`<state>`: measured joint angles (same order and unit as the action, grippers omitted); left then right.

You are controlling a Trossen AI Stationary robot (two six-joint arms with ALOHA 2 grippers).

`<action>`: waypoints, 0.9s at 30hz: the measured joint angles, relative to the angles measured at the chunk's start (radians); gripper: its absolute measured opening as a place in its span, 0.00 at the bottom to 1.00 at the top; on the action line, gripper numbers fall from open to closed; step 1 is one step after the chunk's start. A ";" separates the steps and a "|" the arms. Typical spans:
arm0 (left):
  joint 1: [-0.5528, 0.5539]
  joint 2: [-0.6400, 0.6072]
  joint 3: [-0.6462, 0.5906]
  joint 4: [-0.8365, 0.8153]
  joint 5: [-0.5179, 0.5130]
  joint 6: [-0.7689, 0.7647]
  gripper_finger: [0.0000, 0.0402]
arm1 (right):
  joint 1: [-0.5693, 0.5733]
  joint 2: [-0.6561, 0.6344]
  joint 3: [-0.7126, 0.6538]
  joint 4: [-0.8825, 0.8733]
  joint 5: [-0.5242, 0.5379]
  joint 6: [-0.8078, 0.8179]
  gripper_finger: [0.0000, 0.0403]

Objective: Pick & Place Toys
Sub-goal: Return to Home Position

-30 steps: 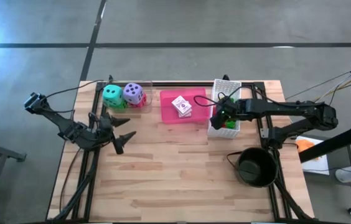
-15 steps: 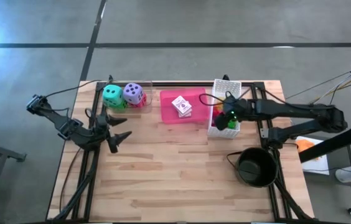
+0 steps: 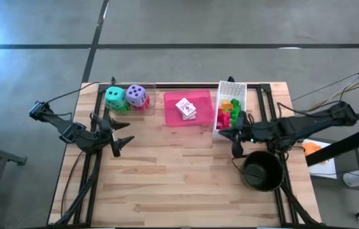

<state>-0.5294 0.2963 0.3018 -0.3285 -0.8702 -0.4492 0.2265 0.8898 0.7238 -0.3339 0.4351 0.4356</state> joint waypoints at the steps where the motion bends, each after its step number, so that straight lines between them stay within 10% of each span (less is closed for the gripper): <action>1: 0.005 -0.013 -0.022 0.003 0.014 0.000 0.87 | 0.017 -0.009 -0.025 0.074 -0.013 -0.050 0.04; 12: 0.026 -0.158 -0.194 0.224 0.104 0.124 0.87 | 0.057 -0.060 -0.301 0.572 -0.150 -0.347 0.05; 27: 0.048 -0.176 -0.259 0.283 0.117 0.115 0.87 | 0.055 -0.444 -0.566 0.539 -0.148 -0.324 0.05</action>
<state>-0.4816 0.1204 0.0430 -0.0458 -0.7535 -0.3338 0.2813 0.4453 0.1580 0.2049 0.2874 0.1116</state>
